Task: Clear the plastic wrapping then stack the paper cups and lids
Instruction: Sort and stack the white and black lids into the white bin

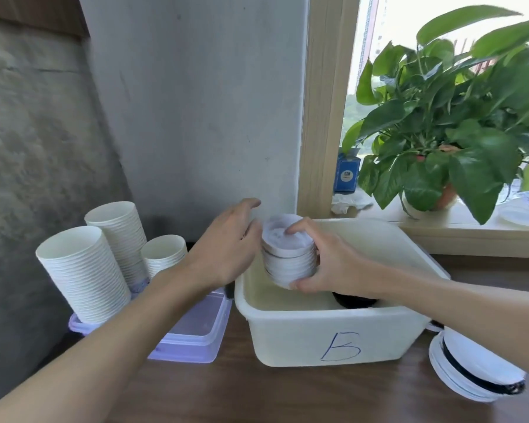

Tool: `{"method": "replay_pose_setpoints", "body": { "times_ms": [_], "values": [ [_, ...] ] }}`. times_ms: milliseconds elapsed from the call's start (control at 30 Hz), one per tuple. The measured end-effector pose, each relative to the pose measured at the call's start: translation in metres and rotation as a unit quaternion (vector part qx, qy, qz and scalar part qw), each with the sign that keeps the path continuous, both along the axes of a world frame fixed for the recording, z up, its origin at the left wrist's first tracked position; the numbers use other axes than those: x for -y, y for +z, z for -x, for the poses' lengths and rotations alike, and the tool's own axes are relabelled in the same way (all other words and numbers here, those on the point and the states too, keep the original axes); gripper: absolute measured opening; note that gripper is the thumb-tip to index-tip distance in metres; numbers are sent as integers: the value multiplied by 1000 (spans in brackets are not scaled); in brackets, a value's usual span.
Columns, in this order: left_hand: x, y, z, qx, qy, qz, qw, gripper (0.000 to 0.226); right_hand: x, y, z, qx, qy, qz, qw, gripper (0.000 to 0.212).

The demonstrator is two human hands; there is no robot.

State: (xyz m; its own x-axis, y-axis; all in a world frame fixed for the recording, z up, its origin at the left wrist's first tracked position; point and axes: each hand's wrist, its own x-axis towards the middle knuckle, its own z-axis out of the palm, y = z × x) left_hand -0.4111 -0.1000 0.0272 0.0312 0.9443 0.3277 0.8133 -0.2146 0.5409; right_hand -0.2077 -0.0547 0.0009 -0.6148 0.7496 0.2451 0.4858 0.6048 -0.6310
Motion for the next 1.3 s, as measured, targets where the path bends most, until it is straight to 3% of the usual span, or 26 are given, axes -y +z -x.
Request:
{"method": "replay_pose_setpoints", "body": {
  "times_ms": [200,600,800,1067,1300],
  "values": [
    [-5,-37,15,-24,-1,28,999,47,-18,-16,9,62,0,8,998,74],
    [-4,-41,15,-28,-18,10,999,55,-24,-50,18,126,39,55,990,61],
    [-3,-41,15,-27,-17,13,999,55,-27,-50,11,211,62,27,975,68],
    [-1,-40,14,-39,-7,7,999,54,-23,-38,18,159,25,11,987,40],
    [-1,-39,13,-44,-5,6,999,54,-24,-45,28,122,-23,11,992,38]
  ]
}}
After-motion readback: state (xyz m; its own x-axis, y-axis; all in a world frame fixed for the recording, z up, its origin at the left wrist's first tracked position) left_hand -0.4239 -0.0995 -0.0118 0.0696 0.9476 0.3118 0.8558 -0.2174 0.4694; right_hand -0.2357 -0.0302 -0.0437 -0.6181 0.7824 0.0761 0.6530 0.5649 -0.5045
